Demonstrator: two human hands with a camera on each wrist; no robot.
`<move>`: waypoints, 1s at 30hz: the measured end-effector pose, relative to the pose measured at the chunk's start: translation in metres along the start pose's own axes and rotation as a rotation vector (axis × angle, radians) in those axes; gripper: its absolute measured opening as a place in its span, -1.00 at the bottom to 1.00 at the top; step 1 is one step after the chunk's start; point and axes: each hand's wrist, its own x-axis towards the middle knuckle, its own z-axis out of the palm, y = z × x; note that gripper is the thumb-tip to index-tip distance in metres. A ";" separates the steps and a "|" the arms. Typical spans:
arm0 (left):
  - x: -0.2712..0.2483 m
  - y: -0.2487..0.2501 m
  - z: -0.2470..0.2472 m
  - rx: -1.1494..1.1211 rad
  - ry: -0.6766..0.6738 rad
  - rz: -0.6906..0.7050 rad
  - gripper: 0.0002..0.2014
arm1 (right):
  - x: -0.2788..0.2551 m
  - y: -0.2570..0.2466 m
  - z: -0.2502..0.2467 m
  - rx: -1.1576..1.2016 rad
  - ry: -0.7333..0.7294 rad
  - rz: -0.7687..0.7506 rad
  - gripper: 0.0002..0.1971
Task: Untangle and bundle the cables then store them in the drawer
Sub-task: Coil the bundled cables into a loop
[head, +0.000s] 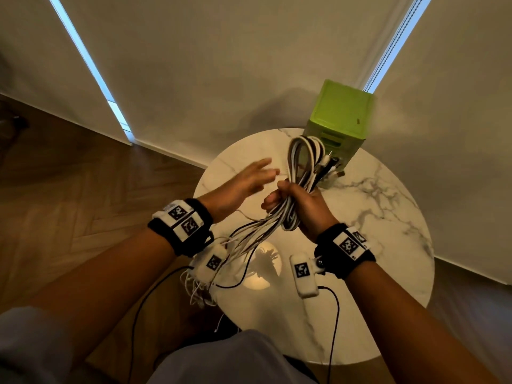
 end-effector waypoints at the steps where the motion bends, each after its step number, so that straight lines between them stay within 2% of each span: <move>1: -0.006 -0.012 -0.003 0.087 -0.063 -0.050 -0.26 | -0.001 -0.005 0.000 0.026 0.012 -0.004 -0.69; 3: -0.017 -0.031 0.001 0.213 -0.242 -0.132 -0.24 | -0.003 -0.018 0.003 0.089 0.025 -0.008 -0.68; 5: -0.022 -0.040 0.015 0.321 -0.318 -0.167 -0.38 | -0.005 -0.028 0.010 0.096 0.036 -0.028 -0.65; 7: -0.023 -0.040 0.026 0.320 -0.271 -0.153 -0.55 | -0.005 -0.033 0.018 0.111 0.018 -0.069 -0.61; 10: -0.024 -0.035 0.033 0.159 -0.176 -0.165 -0.77 | -0.003 -0.038 0.021 0.176 -0.034 -0.073 -0.55; 13: -0.026 -0.030 0.028 0.329 -0.139 -0.139 -0.68 | -0.004 -0.044 0.013 0.079 -0.054 -0.062 -0.62; 16: -0.026 -0.033 0.016 0.503 -0.191 -0.119 -0.62 | -0.003 -0.054 0.004 -0.022 -0.045 -0.052 -0.67; 20: -0.025 -0.038 -0.002 0.594 -0.204 -0.115 -0.67 | 0.000 -0.074 -0.008 -0.315 0.005 -0.019 -0.59; 24: -0.023 -0.032 -0.019 0.736 -0.178 0.017 -0.78 | 0.001 -0.072 -0.019 -0.672 -0.034 -0.005 -0.58; 26: -0.023 -0.026 -0.024 0.774 -0.142 0.096 -0.73 | 0.001 -0.063 -0.022 -0.837 -0.050 0.007 -0.57; 28: -0.022 -0.021 -0.027 0.831 -0.082 0.194 -0.68 | 0.000 -0.052 -0.020 -0.901 -0.072 0.042 -0.59; 30: -0.021 -0.014 -0.026 0.879 -0.015 0.266 -0.58 | 0.000 -0.038 -0.019 -0.924 -0.091 0.081 -0.48</move>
